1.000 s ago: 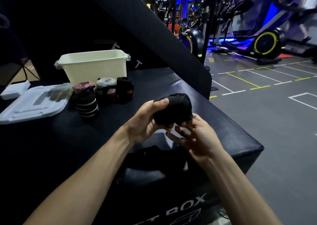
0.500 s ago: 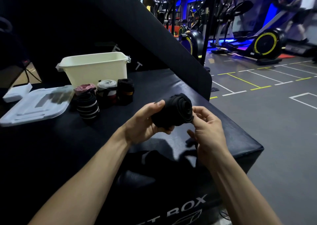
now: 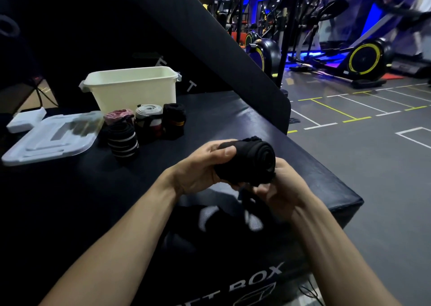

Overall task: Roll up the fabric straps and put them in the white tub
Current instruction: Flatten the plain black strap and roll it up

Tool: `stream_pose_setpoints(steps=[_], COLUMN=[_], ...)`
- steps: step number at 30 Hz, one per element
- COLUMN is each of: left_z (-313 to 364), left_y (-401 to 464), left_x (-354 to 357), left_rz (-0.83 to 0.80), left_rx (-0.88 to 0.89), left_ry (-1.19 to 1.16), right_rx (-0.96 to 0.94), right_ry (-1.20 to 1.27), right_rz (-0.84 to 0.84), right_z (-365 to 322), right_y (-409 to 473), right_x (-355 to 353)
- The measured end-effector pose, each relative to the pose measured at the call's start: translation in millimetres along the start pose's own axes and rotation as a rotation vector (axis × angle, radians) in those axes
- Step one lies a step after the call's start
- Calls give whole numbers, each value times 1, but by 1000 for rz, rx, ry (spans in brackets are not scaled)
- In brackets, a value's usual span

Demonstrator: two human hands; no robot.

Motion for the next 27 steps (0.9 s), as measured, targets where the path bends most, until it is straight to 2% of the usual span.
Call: stream_pose_setpoints(steps=[5, 10, 14, 17, 21, 24, 27], left_z=[11, 12, 6, 3, 4, 6, 11], left_y=[-1, -7, -9, -10, -12, -16, -34], left_x=[-11, -42, -54, -56, -50, -48, -47], left_rz=[104, 392, 480, 502, 428, 454, 617], left_rx=[103, 130, 99, 94, 81, 11, -26], left_ry=[40, 135, 295, 299, 256, 268, 303], right_rx=[59, 14, -31, -51, -103, -126, -148], right_ry=[-68, -15, -153, -191, -206, -365, -658], right_rz=[154, 359, 254, 199, 226, 239, 207], right_z=[11, 10, 3, 7, 6, 5, 1], right_y=[3, 1, 3, 2, -2, -2, -1], right_x=[-14, -38, -34, -27, -27, -22, -5])
Point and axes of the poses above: each hand's wrist, its own y-axis towards the middle knuckle, its own x-axis out of the palm, z = x × y, the point moved 8 cm from there along y, towards the middle knuckle, and after that the axes turned 10 degrees about -z, right-handed, at the moved point
